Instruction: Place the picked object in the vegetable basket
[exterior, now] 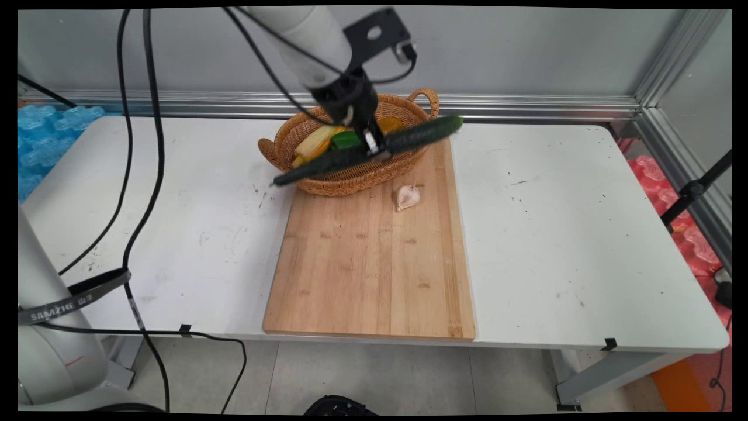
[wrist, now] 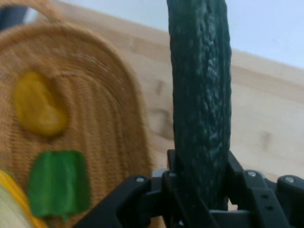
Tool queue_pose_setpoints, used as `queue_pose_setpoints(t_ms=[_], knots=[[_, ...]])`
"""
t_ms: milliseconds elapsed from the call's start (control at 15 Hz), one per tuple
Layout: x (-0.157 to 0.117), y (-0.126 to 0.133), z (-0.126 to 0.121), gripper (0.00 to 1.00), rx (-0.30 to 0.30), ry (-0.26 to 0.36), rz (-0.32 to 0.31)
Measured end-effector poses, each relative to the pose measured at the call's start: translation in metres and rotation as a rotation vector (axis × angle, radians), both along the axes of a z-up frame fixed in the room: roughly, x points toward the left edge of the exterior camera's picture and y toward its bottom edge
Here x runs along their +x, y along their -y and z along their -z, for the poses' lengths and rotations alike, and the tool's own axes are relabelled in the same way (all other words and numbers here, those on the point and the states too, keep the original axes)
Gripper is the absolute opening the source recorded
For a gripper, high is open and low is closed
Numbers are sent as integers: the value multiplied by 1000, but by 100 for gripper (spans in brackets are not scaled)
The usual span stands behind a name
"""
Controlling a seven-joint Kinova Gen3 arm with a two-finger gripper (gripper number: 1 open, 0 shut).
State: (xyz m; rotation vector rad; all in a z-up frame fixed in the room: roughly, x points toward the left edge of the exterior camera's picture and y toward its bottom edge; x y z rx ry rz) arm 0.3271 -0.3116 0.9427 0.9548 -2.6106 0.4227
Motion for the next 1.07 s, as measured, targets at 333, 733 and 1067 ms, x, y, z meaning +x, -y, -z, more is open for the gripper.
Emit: queue_pose_setpoints(t_ms=[333, 733, 1067], knots=[[10, 40, 1, 0, -62, 3, 12], [20, 70, 26, 0, -71, 3, 29], [32, 95, 69, 0, -48, -8, 36]])
